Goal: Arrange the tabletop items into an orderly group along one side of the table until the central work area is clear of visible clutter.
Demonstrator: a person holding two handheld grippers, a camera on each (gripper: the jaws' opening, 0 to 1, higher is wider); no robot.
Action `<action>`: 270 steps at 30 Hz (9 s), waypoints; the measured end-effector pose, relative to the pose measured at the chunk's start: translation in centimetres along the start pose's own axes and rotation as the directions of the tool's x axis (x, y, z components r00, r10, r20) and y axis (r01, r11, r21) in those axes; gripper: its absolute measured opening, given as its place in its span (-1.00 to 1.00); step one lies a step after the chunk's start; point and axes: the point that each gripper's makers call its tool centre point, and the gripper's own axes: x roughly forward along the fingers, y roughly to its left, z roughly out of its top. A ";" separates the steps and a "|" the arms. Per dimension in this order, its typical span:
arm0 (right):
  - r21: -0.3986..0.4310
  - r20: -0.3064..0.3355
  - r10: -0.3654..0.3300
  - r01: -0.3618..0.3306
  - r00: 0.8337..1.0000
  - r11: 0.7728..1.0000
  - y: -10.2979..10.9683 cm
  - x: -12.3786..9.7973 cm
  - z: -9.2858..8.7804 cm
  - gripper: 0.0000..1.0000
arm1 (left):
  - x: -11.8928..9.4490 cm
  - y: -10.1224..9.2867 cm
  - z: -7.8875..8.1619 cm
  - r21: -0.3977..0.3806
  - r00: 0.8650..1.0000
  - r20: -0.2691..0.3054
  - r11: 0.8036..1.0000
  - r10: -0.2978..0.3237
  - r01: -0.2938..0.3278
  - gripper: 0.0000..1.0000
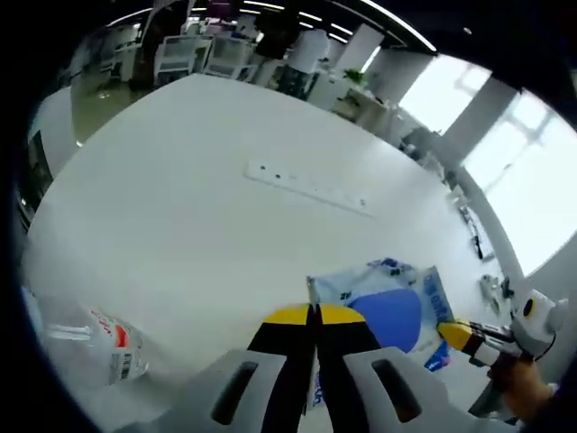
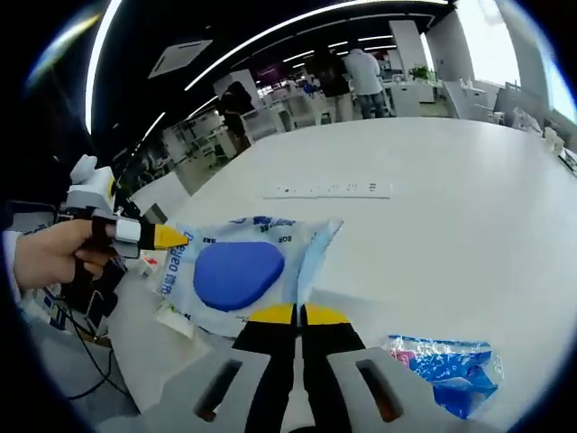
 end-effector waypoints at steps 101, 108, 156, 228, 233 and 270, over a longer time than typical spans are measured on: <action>0.032 -0.141 -0.030 0.035 0.990 0.999 -1.4 -0.7 -10.8 -0.76 | 4.7 0.9 -8.6 -0.087 0.995 -0.099 0.996 0.011 -0.020 -0.77; 0.023 -0.096 0.012 -0.010 0.995 1.000 -0.3 -0.6 -9.5 -0.42 | 3.4 -0.5 -7.4 -0.049 0.999 -0.055 0.999 -0.001 -0.002 -0.36; -0.095 -0.045 0.078 -0.082 0.996 0.992 5.1 -5.5 -7.7 -0.01 | -9.2 0.9 -10.1 0.132 0.997 -0.009 0.988 -0.074 0.074 0.87; -0.456 -0.193 0.191 -0.260 0.962 0.851 16.5 0.3 -7.5 0.08 | -18.1 7.6 -14.0 -0.058 0.979 -0.021 0.978 -0.204 0.202 0.90; -0.585 -0.225 0.152 -0.258 0.962 0.769 18.3 3.5 -7.7 -0.03 | -18.4 7.0 -13.1 -0.064 0.975 0.015 0.973 -0.222 0.223 0.89; -0.513 -0.341 0.008 -0.194 0.940 0.836 20.0 10.0 -9.5 -1.00 | -19.5 6.8 -9.3 0.113 0.971 0.142 0.977 -0.194 0.179 0.90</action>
